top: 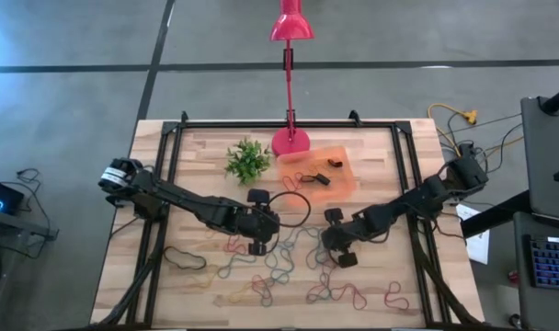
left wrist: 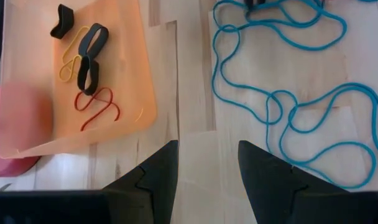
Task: Pick and place rubber bands into bin
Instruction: Put the blue rubberband into the orange container
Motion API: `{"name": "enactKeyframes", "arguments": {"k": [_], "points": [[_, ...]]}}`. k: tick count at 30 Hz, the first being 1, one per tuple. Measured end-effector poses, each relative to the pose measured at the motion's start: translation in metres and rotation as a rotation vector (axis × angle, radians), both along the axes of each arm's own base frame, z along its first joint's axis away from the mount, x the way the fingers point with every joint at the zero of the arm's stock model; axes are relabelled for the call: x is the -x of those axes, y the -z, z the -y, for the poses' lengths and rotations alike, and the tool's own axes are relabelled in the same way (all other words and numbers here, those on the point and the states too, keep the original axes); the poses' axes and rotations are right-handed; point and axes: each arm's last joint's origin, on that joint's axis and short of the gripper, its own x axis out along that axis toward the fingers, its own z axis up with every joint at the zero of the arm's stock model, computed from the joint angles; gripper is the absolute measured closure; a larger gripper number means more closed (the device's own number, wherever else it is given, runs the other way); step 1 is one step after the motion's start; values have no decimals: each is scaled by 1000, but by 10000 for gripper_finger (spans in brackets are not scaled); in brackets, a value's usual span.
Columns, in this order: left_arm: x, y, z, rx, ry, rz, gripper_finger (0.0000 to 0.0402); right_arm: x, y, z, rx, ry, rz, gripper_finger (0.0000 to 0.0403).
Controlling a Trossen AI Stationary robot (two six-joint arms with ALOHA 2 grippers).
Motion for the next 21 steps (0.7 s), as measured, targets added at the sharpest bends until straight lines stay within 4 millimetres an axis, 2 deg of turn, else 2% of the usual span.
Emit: {"name": "enactKeyframes", "arguments": {"k": [2,9,21], "points": [[1,2,0,-1,-1,-6,250,-1,0,1,-4,6,3,389],[6,14,-2,18,-40,-32,250,1,-7,2,-12,15,24,395],[5,13,-2,33,-59,-23,250,10,-60,2,-72,1,228,395]]}}
